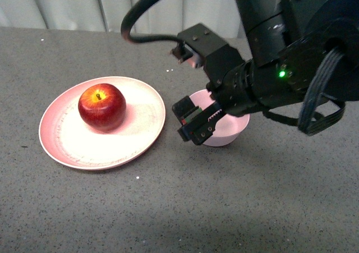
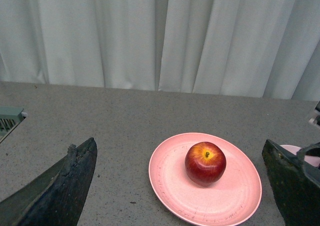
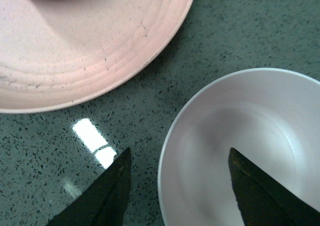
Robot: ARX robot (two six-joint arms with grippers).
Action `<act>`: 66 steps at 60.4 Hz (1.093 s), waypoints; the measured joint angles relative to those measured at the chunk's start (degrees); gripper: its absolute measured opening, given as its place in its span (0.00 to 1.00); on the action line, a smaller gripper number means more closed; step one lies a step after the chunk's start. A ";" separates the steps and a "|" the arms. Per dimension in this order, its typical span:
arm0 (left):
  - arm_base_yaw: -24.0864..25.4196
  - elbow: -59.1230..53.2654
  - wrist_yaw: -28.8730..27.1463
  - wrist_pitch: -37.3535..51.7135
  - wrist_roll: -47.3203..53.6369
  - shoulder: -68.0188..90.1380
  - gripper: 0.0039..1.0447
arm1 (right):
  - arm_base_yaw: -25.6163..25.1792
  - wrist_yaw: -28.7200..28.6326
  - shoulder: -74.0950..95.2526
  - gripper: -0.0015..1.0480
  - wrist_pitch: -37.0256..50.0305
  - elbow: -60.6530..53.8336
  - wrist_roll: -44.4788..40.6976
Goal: Move apple from plate to bowl
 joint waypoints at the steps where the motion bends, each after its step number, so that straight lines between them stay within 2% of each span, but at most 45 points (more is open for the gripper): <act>1: 0.00 0.00 0.00 0.00 0.00 0.00 0.94 | -0.13 0.02 -0.46 0.77 0.24 -0.26 0.22; 8: 0.00 0.00 0.02 0.00 0.02 0.00 0.94 | -1.57 1.33 -5.25 0.93 2.82 -3.21 2.60; 28: 0.00 0.00 0.00 0.00 0.00 0.00 0.94 | -8.13 4.83 -21.55 0.91 12.46 -19.30 10.62; 30: 0.00 0.00 0.00 0.00 0.00 0.00 0.94 | -9.14 6.84 -24.17 0.90 14.93 -22.29 11.47; 33: 0.00 0.00 0.02 0.00 0.00 0.00 0.94 | -9.84 17.42 -25.99 0.81 30.40 -28.72 13.20; 35: 0.00 0.00 0.09 0.00 0.00 0.00 0.94 | -10.34 21.66 -26.67 0.76 37.75 -31.78 13.68; 37: 0.00 0.00 0.04 0.00 0.00 -0.02 0.94 | -10.99 23.71 -27.61 0.71 43.87 -34.64 14.19; 41: 0.00 0.00 0.04 0.00 0.00 0.00 0.94 | -12.74 24.24 -30.67 0.59 52.61 -39.43 14.75; 49: 0.00 0.00 0.04 0.00 0.02 -0.02 0.94 | -14.80 21.94 -36.98 0.38 53.72 -44.37 15.17; 61: 0.00 0.00 0.04 0.00 0.00 -0.02 0.94 | -17.81 18.99 -45.64 0.04 50.29 -50.49 15.21; 63: 0.00 0.00 0.04 0.00 0.00 -0.02 0.94 | -18.18 18.58 -47.08 0.01 49.62 -51.17 15.13; 66: 0.00 0.00 0.04 0.00 0.00 -0.02 0.94 | -18.80 17.99 -49.44 0.01 48.37 -52.24 15.34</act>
